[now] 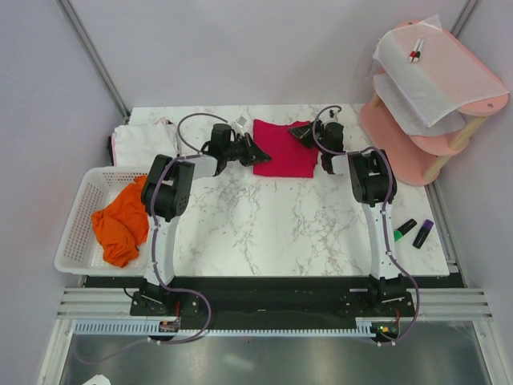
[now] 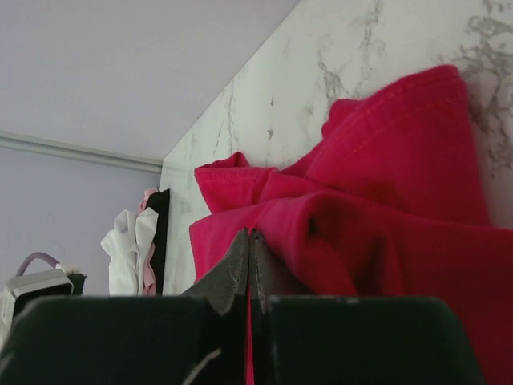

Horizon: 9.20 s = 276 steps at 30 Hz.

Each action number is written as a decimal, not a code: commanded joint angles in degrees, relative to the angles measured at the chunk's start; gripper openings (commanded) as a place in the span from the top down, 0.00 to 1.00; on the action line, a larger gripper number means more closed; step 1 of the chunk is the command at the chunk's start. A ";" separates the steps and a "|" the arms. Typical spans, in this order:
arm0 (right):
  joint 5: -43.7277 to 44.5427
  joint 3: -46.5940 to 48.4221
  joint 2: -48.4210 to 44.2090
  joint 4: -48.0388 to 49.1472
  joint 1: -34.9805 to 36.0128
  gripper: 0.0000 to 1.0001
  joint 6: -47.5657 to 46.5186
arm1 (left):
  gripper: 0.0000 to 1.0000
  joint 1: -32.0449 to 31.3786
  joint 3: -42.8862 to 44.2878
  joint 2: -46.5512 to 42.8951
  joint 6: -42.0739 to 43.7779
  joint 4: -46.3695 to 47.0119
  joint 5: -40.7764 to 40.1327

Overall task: Fold and stack the t-shirts
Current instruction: Smooth out wrinkles on the folded tshirt, then put the neatly folded tshirt into the corner of the board with the left arm

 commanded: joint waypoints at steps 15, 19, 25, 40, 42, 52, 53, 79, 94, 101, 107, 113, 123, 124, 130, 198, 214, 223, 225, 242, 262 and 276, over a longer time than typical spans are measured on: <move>1.55 2.11 4.15 5.61 -2.44 1.00 3.87 | 0.98 -1.23 -5.62 1.32 1.34 1.98 -0.02; -0.04 -0.42 0.21 5.96 -2.44 1.00 2.29 | 0.98 -1.32 -3.52 -6.32 8.81 -8.03 -4.93; -1.36 -12.71 -12.87 5.88 -1.91 1.00 -2.10 | 0.40 -1.23 7.46 -15.92 20.94 -33.43 -25.74; -4.69 -38.84 -36.72 -7.12 1.43 1.00 -11.68 | 0.00 -1.23 45.62 4.46 24.91 -80.64 -82.70; -5.05 -40.77 -38.47 -8.00 1.78 1.00 -12.30 | 0.00 -1.23 45.71 6.22 24.47 -83.11 -88.77; -8.56 -44.03 -37.96 -7.92 2.13 1.00 -12.30 | 0.00 3.16 41.77 10.10 18.41 -88.65 -93.88; -8.74 -44.12 -37.35 -7.75 2.30 1.00 -11.96 | 0.00 3.95 41.32 10.10 18.06 -88.65 -94.41; -12.96 -44.39 -33.57 -0.10 2.66 1.00 -6.24 | 0.00 9.84 39.56 14.93 25.79 -80.39 -91.43; -14.36 -44.82 -34.53 0.96 2.66 0.55 -5.36 | 0.94 14.76 39.30 15.55 25.61 -79.51 -82.03; -13.93 -45.61 -36.20 -0.80 2.66 0.51 -6.68 | 0.98 14.50 37.72 13.36 25.87 -78.11 -76.76; -14.01 -46.32 -35.67 0.16 2.66 0.50 -5.98 | 0.98 9.76 37.27 12.56 26.05 -76.44 -72.18; -14.28 -47.20 -36.37 0.52 2.66 0.49 -6.24 | 0.98 3.61 40.87 14.58 24.38 -76.52 -68.76; -14.36 -47.02 -36.11 -0.45 2.74 0.48 -7.38 | 0.98 -3.16 46.68 15.37 21.83 -76.61 -63.65; -14.36 -47.11 -36.02 -0.45 2.66 0.48 -7.38 | 0.98 -3.17 46.33 15.02 21.75 -76.70 -63.39; -14.36 -46.93 -34.62 0.60 2.66 0.47 -6.94 | 0.44 -4.04 42.21 7.65 21.39 -76.35 -62.16; -5.49 14.07 3.79 -14.17 19.53 0.36 -12.39 | 0.98 27.68 7.22 -13.01 13.05 -25.39 -19.10; -6.10 11.25 4.58 -12.49 19.62 0.35 -11.60 | 0.98 32.69 -0.70 -13.29 7.68 -14.56 -11.62; -6.02 4.58 -3.39 -10.82 19.62 0.34 -13.88 | 0.02 32.61 -3.85 -17.82 9.96 -17.99 -21.01; -5.75 1.59 -6.04 -10.56 19.44 0.34 -15.11 | 0.00 32.43 -5.43 -20.56 10.93 -17.64 -23.83; 0.05 -15.72 -25.91 -15.21 10.14 0.33 -22.14 | 0.05 7.84 -1.93 -18.22 10.76 -12.63 -11.98; 16.84 -23.21 -30.84 -26.99 2.66 0.31 -34.54 | 0.06 -1.05 9.93 4.29 10.49 -22.01 -12.14; 11.75 -14.86 -21.08 -34.37 2.57 0.32 -33.84 | 0.17 -9.75 30.15 14.74 14.45 -40.40 -17.89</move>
